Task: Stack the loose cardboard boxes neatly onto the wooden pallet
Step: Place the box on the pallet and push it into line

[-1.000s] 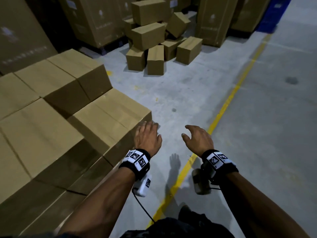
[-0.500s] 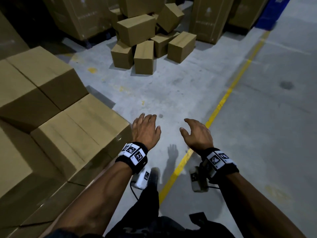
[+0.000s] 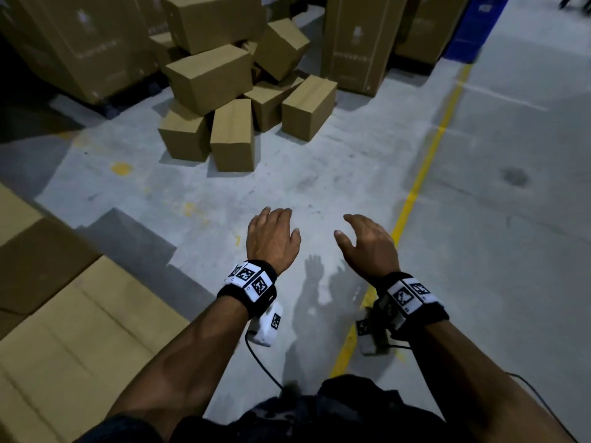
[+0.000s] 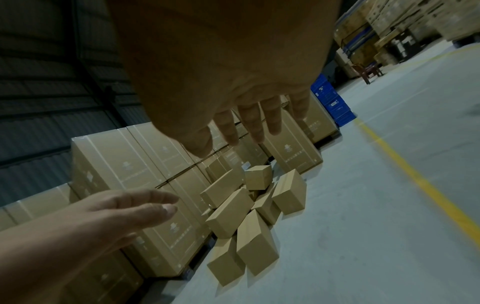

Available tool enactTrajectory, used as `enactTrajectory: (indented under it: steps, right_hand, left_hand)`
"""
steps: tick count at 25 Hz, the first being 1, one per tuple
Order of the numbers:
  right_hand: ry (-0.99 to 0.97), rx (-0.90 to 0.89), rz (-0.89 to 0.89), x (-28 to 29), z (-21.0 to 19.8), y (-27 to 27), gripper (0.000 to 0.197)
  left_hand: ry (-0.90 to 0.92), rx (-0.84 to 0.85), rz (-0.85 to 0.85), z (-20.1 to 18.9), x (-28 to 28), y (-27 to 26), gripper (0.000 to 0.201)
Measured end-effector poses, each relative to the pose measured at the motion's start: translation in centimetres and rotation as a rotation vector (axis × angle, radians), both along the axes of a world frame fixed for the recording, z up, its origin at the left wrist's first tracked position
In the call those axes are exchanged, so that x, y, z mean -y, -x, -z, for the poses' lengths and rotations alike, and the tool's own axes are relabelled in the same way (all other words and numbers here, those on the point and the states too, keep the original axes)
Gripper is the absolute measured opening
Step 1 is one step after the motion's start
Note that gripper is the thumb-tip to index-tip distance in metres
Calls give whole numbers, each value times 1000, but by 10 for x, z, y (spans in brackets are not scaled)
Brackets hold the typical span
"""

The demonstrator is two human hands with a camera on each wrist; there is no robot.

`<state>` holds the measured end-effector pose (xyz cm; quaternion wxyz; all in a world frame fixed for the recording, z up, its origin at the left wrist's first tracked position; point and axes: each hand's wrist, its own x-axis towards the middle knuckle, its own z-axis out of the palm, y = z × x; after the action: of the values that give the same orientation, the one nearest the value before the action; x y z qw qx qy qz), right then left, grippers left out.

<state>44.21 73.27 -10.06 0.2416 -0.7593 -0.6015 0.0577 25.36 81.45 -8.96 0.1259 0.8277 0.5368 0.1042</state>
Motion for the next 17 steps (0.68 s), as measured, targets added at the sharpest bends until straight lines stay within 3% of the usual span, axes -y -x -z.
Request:
enactTrajectory:
  steps: [5,11,17]
  right_hand:
    - [108,-39,-37,-125,14,-56,63]
    - [10,-63,-133,-303,40,-139,63]
    - [141,-74,-272,-478,-3,-194,70]
  left_hand:
    - [25,-41,-48,18,-115,-47,53]
    - [36,-71,-168,27,-271,-117,53]
    - [10,-52,-311,-3,-419,-166,52]
